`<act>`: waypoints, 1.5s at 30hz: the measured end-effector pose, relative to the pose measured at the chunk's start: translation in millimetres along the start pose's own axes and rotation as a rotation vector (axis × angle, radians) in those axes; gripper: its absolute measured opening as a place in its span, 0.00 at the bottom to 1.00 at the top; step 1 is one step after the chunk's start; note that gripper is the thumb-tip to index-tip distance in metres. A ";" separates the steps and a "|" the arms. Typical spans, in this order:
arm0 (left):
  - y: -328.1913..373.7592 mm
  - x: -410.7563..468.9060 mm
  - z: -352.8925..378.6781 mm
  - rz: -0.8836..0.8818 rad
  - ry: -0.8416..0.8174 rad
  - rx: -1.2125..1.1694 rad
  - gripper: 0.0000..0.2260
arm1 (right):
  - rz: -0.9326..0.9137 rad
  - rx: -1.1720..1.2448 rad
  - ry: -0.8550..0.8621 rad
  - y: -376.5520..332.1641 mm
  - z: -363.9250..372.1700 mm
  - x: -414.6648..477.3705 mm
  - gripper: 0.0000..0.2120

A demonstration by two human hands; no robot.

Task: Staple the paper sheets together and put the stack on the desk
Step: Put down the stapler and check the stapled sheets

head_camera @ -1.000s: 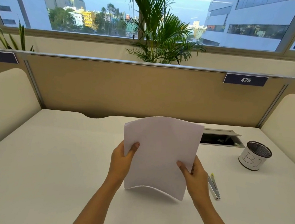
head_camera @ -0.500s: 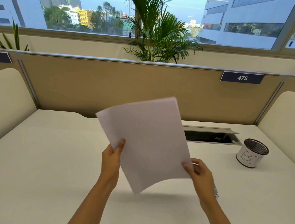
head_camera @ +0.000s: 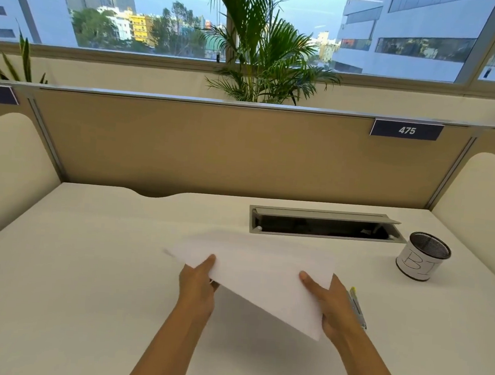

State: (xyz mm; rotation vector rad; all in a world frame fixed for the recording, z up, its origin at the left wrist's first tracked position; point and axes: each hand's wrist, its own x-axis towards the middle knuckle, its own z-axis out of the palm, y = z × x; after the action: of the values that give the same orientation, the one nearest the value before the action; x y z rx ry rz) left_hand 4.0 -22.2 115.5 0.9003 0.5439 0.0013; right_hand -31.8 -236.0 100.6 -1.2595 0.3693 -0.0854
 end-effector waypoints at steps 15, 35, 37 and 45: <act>-13.4 43.9 -77.2 -0.227 0.006 0.980 0.14 | 0.398 -0.546 0.149 77.0 -65.7 28.0 0.34; -13.7 15.1 -56.9 0.364 -0.257 0.669 0.12 | -0.349 -0.372 0.143 21.6 -27.1 -18.2 0.08; -19.1 15.3 -61.3 0.353 -0.252 0.689 0.13 | -0.322 -0.414 0.132 34.0 -30.4 -15.6 0.07; -25.8 20.7 -70.1 0.369 -0.230 0.697 0.13 | -0.280 -0.404 0.116 48.8 -38.4 -7.8 0.14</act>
State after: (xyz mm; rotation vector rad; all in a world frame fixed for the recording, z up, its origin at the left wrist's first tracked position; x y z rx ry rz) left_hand -15.3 18.3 52.2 1.6497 0.1454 0.0442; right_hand -58.1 -253.8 46.6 -1.7069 0.3167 -0.3371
